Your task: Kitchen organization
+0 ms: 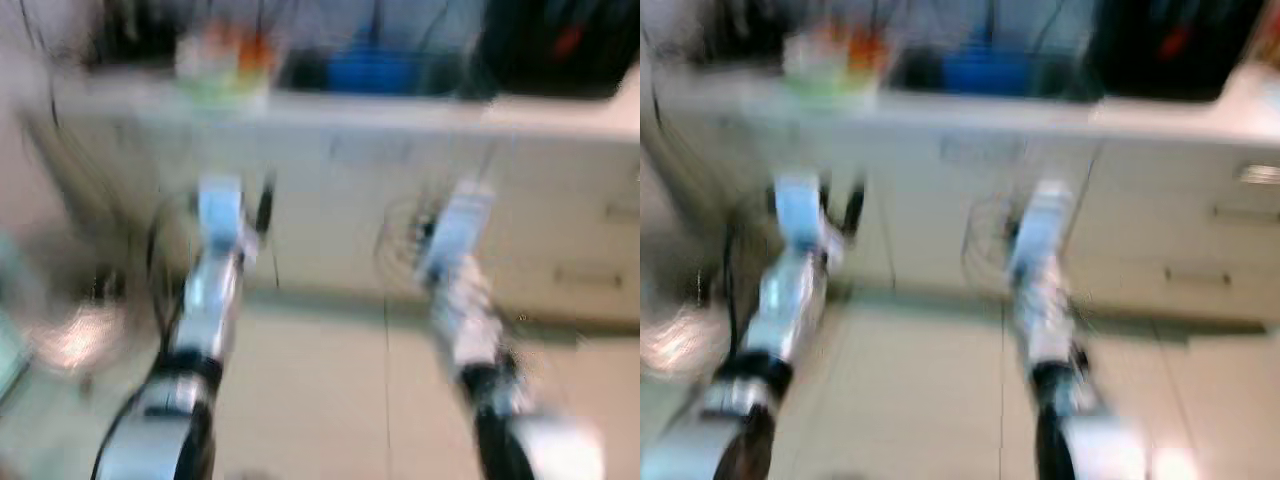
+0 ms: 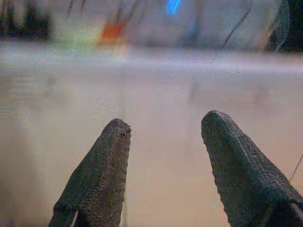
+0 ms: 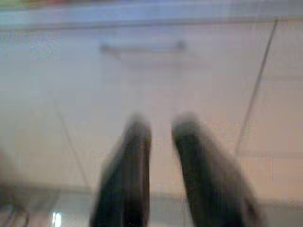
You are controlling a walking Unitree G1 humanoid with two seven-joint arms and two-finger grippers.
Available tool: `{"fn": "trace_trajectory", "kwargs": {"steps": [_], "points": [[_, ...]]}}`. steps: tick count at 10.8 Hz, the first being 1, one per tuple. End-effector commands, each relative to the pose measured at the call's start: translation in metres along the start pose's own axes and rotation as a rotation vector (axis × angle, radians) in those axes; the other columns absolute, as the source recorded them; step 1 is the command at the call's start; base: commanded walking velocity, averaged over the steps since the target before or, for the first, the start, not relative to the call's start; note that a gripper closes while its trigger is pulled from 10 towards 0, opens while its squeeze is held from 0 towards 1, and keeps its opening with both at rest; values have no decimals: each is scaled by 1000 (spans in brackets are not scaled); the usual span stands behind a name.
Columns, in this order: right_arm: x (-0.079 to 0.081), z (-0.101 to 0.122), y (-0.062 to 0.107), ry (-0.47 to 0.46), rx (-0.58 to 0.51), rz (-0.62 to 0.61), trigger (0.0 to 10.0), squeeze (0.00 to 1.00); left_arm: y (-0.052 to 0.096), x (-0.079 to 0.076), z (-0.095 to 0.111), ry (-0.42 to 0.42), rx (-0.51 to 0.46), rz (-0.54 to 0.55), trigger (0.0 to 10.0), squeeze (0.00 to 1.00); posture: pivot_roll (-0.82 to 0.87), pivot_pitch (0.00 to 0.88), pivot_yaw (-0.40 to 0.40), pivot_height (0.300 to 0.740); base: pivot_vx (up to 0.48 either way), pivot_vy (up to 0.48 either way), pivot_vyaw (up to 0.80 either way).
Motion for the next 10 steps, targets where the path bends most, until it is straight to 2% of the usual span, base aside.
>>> {"fn": "trace_trajectory", "kwargs": {"steps": [1, 4, 6, 8, 9, 10], "points": [[9, 36, -13, 17, -107, 42, 10000, 0, -8, 3, 18, -8, -54, 15, 10000, 0, 30, 63, 7, 740, 0, 0, 0], [9, 34, -11, 18, -112, 43, 10000, 0, -7, 5, 16, -12, -53, 31, 10000, 0, 34, 62, 5, 740, 0, 0, 0], [4, 23, -9, 33, -67, 31, 10000, 0, -3, 6, -2, -8, 11, 28, 10000, 0, 34, 60, 3, 740, 0, 0, 0], [-12, -4, 0, 51, 42, -11, 10000, 0, 13, 8, -39, -24, 151, 12, 10000, 0, 33, 59, 3, 740, 0, 0, 0], [-23, -22, 8, 42, 120, -40, 10000, 0, 25, 8, -63, -19, 245, 4, 10000, 0, 34, 58, 3, 740, 0, 0, 0], [-39, -61, 28, 41, 288, -67, 10000, 0, 55, 8, -104, -22, 416, -8, 10000, 0, 29, 58, 4, 740, 0, 0, 0]]}}
Point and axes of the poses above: a point about 5 cm out from each wrist's last joint towards the gripper, its own y axis pointing back from the gripper into the wrist, its own z axis along the axis of the wrist's last joint, x = y × z, the point moved 5 cm from there along -y, pointing out of the wrist towards the gripper, and after that the axes turned 14 degrees about -y, right-handed, at the moved point
